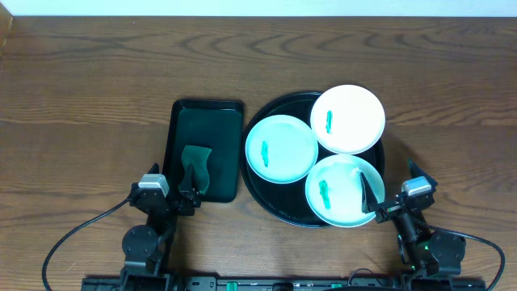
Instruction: Clean dirty plates on tray and stack at the side
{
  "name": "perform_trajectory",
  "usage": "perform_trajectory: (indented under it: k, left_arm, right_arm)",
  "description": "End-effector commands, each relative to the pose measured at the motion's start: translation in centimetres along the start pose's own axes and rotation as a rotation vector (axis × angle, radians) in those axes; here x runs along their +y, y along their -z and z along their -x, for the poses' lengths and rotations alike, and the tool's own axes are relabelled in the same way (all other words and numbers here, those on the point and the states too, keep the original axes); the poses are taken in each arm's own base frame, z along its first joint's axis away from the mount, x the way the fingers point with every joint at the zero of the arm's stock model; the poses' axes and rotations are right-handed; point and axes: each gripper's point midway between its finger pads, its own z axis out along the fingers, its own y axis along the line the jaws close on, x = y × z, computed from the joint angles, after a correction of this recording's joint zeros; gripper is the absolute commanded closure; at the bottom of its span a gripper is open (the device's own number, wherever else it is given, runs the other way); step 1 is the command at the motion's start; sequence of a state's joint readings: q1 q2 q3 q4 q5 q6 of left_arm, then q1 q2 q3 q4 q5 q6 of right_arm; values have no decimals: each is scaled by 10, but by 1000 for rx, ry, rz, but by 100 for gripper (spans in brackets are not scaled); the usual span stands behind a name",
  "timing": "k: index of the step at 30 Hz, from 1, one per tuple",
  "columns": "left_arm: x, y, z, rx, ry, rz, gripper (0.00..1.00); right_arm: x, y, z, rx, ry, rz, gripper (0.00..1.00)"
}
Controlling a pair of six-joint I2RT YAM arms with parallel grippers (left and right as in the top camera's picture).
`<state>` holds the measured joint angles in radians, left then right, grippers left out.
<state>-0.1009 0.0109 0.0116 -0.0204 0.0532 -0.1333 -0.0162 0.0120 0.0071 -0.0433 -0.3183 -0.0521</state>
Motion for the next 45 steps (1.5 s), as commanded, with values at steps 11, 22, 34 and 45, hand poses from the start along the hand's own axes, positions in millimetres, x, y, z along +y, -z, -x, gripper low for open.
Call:
perform_trajectory:
  k: [11,22,34,45]
  left_arm:
    - [3,0,-13,46,-10,11,21]
    - [3,0,-13,46,-10,11,21]
    - [3,0,-13,46,-10,11,21]
    - [3,0,-13,46,-10,11,21]
  right_arm:
    - [3,0,-2,6,-69,15,1]
    - [4,3,6,18,-86,15,1]
    - [-1,28,79,64,-100,-39,1]
    - [1,-7,142,293,-183,60,1]
